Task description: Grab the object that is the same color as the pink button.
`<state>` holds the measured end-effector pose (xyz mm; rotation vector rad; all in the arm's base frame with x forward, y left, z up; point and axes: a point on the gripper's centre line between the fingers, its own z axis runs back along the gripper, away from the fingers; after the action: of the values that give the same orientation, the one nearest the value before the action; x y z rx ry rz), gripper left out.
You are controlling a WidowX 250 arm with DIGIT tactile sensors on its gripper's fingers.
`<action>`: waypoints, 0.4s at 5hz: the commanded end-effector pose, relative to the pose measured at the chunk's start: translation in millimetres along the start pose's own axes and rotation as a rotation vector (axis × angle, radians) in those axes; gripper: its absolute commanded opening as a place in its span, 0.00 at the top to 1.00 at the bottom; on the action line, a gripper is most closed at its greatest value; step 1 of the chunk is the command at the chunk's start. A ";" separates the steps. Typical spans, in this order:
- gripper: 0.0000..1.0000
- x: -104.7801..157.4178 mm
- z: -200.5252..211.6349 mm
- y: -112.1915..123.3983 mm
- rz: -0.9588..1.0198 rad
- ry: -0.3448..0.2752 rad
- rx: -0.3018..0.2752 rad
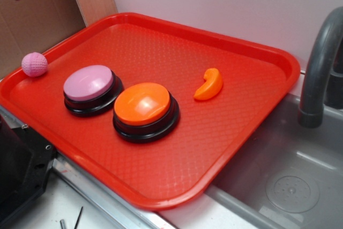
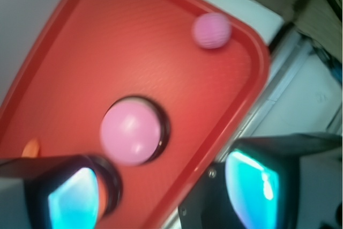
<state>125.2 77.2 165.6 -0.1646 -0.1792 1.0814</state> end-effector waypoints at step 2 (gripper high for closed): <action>0.00 52.1 -56.2 28.0 0.257 -0.221 0.137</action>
<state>141.8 132.1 100.8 0.0529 -0.2522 1.3755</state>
